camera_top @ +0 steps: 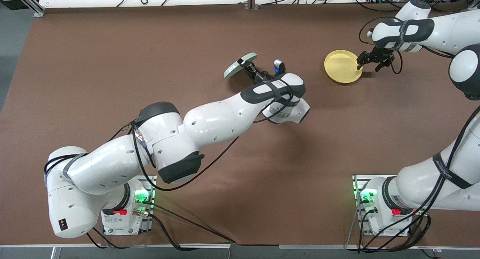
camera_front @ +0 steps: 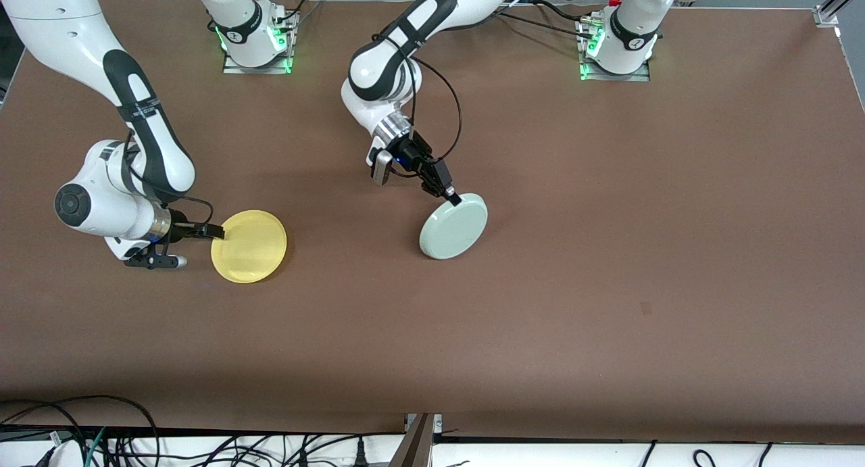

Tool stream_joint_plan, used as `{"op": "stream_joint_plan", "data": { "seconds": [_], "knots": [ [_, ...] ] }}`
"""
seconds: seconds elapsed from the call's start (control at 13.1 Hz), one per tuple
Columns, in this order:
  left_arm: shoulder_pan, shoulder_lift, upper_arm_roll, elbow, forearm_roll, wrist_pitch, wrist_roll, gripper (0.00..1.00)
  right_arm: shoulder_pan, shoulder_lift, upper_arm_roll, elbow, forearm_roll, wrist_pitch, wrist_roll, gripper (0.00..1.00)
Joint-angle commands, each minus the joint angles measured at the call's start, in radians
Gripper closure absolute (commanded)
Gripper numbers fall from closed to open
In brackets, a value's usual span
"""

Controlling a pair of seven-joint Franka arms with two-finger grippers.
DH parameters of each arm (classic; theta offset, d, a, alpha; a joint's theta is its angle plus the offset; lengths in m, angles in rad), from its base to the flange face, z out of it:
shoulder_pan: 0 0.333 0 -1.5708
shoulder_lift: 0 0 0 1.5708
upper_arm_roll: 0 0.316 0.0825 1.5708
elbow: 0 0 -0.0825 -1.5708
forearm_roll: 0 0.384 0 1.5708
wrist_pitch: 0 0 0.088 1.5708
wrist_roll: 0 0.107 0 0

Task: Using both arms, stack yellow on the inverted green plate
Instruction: 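Lower the inverted green plate to the table middle and open the left gripper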

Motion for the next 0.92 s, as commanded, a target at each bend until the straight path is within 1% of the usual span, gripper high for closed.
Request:
{"op": "stream_joint_plan", "data": {
  "seconds": [0.0, 0.15, 0.23, 0.31, 0.46, 0.54, 0.61, 0.69, 0.77, 0.84],
  "knots": [
    [-0.023, 0.017, 0.006, 0.036, -0.073, -0.014, -0.014, 0.44, -0.006, -0.041, 0.011, -0.045, 0.123, 0.025, -0.016, 0.00],
    [-0.039, 0.017, -0.003, 0.036, -0.085, -0.013, -0.020, 0.12, -0.006, -0.034, 0.011, -0.047, 0.139, 0.047, -0.047, 0.00],
    [-0.052, 0.017, -0.005, 0.033, -0.088, -0.013, -0.040, 0.03, -0.006, -0.031, 0.011, -0.047, 0.141, 0.056, -0.064, 0.00],
    [-0.057, 0.014, -0.008, 0.033, -0.106, -0.013, -0.063, 0.00, -0.006, -0.028, 0.011, -0.047, 0.142, 0.058, -0.064, 0.00],
    [-0.066, 0.008, -0.008, 0.045, -0.193, -0.010, -0.070, 0.00, -0.008, -0.025, 0.011, -0.047, 0.155, 0.058, -0.066, 0.00],
    [-0.066, 0.000, -0.010, 0.045, -0.209, -0.005, -0.071, 0.00, -0.008, -0.022, 0.011, -0.047, 0.171, 0.058, -0.072, 0.02],
    [-0.066, -0.001, -0.025, 0.046, -0.212, -0.003, -0.086, 0.00, -0.008, -0.019, 0.011, -0.047, 0.185, 0.058, -0.072, 0.22],
    [-0.063, -0.004, -0.057, 0.046, -0.221, -0.002, -0.124, 0.00, -0.008, -0.019, 0.011, -0.045, 0.187, 0.058, -0.073, 0.41],
    [-0.056, -0.004, -0.074, 0.046, -0.236, 0.004, -0.159, 0.00, -0.008, -0.018, 0.011, -0.047, 0.187, 0.058, -0.073, 0.52],
    [-0.053, -0.007, -0.082, 0.046, -0.275, 0.038, -0.188, 0.00, -0.008, -0.016, 0.011, -0.045, 0.187, 0.058, -0.073, 0.61]
  ]
}}
